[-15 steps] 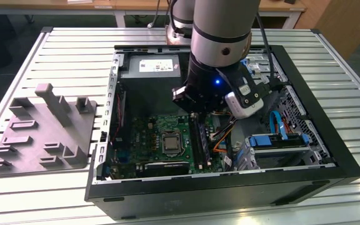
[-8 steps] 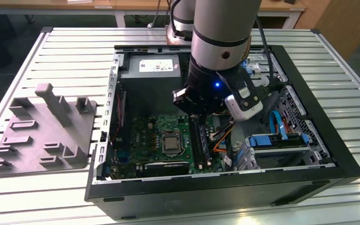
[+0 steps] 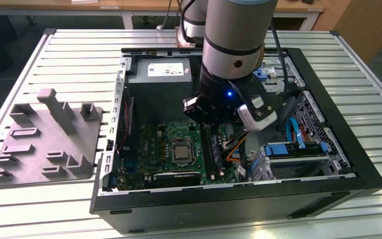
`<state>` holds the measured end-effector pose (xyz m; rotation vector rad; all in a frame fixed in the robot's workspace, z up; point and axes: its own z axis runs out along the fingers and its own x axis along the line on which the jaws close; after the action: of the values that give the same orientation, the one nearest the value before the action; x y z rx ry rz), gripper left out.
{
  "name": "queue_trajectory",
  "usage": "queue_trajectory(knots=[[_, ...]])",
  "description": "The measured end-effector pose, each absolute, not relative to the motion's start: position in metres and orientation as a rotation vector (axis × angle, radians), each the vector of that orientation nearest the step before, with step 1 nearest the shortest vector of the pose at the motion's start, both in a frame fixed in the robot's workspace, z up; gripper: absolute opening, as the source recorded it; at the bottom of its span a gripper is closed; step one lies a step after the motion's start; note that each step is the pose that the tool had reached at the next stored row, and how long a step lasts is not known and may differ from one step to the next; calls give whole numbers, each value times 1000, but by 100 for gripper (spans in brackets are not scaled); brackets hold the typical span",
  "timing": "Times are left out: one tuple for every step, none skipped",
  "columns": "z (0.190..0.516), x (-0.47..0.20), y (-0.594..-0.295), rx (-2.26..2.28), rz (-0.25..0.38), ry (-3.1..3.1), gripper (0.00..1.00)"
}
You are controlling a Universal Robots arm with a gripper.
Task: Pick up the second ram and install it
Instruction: 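Insert the second ram into the second slot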
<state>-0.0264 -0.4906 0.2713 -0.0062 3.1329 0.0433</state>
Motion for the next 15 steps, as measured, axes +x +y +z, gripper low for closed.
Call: queue_trajectory(knots=[[270, -26, -491, -6, 43, 3133, 11], [269, -26, -491, -6, 43, 3133, 11], [268, -26, -491, -7, 43, 3133, 11], [267, -26, -491, -8, 43, 3133, 11], [266, -26, -491, -9, 43, 3133, 11], [266, -26, -491, -12, 44, 3133, 11], [265, -26, -491, -15, 44, 3133, 11], [264, -26, -491, -17, 46, 3133, 11], [264, -27, -491, -20, 49, 3132, 11], [263, -27, -491, -23, 52, 3132, 11], [262, -26, -491, -27, 55, 3131, 11], [261, -26, -490, -32, 56, 3131, 11], [260, -26, -491, -36, 57, 3131, 11], [259, -26, -491, -41, 57, 3131, 11], [258, -26, -491, -46, 57, 3131, 11]])
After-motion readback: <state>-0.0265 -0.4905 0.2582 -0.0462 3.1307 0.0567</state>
